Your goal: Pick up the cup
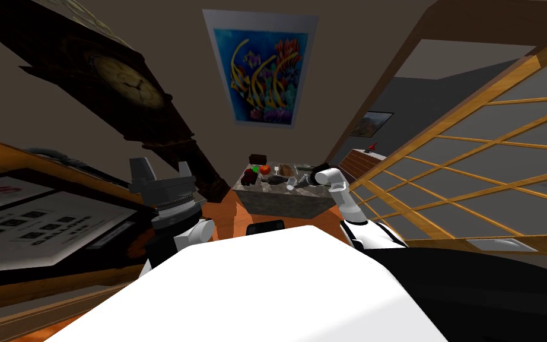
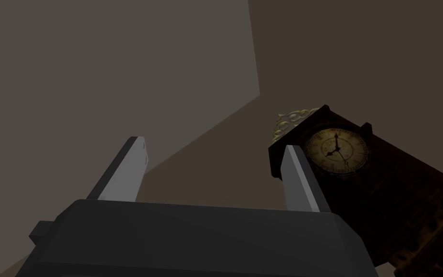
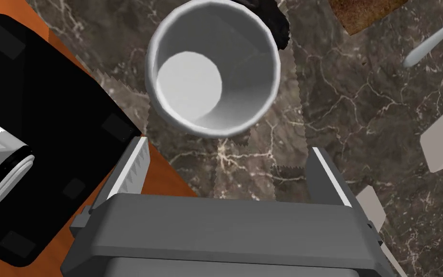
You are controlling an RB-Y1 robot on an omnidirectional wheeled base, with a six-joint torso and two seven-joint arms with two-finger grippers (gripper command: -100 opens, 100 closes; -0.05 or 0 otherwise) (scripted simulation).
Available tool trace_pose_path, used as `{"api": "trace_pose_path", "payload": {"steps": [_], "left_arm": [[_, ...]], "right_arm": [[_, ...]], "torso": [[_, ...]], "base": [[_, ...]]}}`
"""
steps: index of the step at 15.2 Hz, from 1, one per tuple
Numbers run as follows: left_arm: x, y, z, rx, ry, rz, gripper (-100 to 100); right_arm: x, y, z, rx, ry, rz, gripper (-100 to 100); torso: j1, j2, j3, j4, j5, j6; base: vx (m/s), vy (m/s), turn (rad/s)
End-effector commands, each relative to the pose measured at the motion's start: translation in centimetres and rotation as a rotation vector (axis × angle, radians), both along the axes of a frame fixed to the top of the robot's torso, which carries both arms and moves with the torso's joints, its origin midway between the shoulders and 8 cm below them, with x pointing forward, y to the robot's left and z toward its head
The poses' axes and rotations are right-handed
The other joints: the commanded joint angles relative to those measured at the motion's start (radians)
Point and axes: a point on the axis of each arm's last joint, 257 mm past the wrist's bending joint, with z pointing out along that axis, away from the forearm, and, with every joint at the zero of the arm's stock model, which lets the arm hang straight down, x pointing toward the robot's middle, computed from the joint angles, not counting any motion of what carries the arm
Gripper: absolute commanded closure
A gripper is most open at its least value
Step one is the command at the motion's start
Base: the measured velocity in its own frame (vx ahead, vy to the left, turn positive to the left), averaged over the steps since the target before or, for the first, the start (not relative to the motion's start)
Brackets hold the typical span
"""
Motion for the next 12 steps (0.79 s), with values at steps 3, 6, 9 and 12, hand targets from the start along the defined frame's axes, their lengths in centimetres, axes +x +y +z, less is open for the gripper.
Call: {"api": "trace_pose_path", "payload": {"steps": [3,6,9,12], "left_arm": [[0.0,0.0,0.0,0.000,0.000,0.000,0],[0.0,0.0,0.0,0.000,0.000,0.000,0],[0.0,0.0,0.0,0.000,0.000,0.000,0],[0.0,0.0,0.0,0.000,0.000,0.000,0]], "right_arm": [[-1.3,-0.2,-0.4,0.018,0.088,-0.033,-100],[-2.0,-0.3,-0.5,0.031,0.136,-0.053,-100],[-2.6,-0.4,-0.4,0.041,0.178,-0.071,-100],[-3.7,-0.6,-0.3,0.056,0.247,-0.102,-100]], "torso": [[-0.001,0.000,0.000,0.000,0.000,0.000],[-0.001,0.000,0.000,0.000,0.000,0.000],[-0.001,-0.001,0.000,0.000,0.000,0.000],[-0.001,0.000,0.000,0.000,0.000,0.000]], "base": [[0.047,0.041,-0.037],[0.044,0.039,-0.036],[0.058,0.041,-0.040],[0.051,0.042,-0.034]]}}
